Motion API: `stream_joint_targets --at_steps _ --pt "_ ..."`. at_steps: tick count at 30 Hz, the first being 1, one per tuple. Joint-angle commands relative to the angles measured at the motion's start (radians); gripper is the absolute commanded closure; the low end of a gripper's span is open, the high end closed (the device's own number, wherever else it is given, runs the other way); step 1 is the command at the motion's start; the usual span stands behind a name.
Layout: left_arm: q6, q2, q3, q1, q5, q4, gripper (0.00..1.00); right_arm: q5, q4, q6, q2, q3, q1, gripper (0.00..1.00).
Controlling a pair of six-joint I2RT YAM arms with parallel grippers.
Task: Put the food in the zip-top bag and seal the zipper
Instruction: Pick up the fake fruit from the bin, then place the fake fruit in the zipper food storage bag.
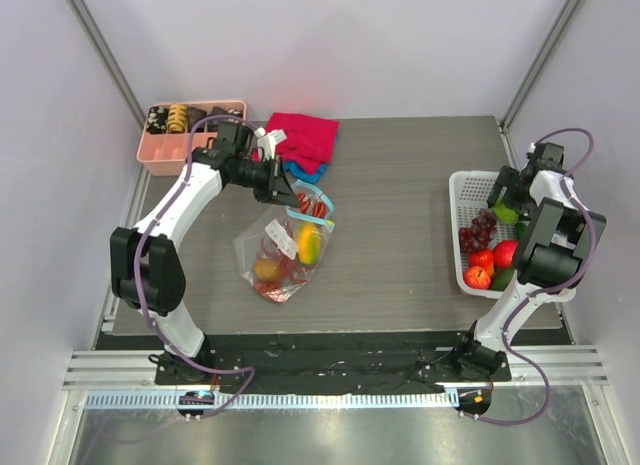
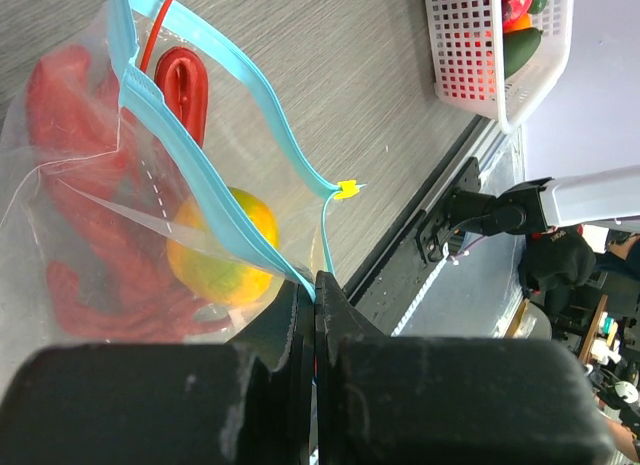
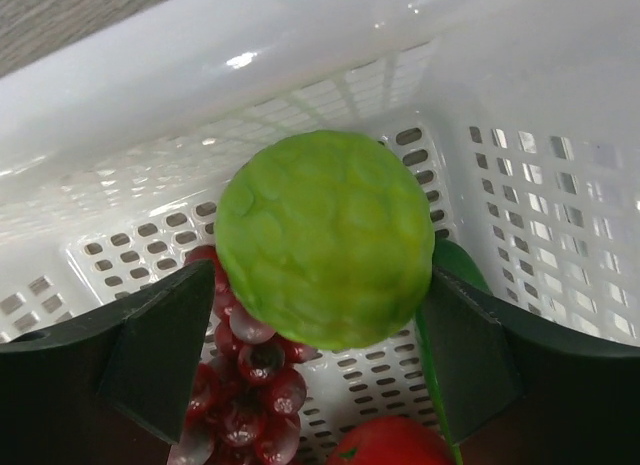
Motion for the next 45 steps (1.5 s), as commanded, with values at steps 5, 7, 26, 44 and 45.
stream_joint_targets --at_steps 5,7,26,44,45 --pt "0.007 0.018 0.051 0.006 0.019 -0.012 1.0 0.017 0.073 -0.011 0.036 0.012 0.007 0.14" --pt "0.003 0.017 0.051 0.006 0.019 -0.012 1.0 0.019 0.076 -0.01 0.039 0.019 0.007 0.13" --pt "0.033 -0.002 0.06 0.006 0.036 -0.019 1.0 -0.26 -0.043 0.004 -0.24 0.139 0.03 0.81" --pt "0.067 -0.075 0.037 0.004 0.222 0.04 1.0 -0.503 0.204 0.142 -0.222 0.144 0.815 0.99" --pt "0.059 -0.077 0.039 0.004 0.236 0.045 1.0 -0.498 0.213 0.133 -0.22 0.138 0.842 0.99"
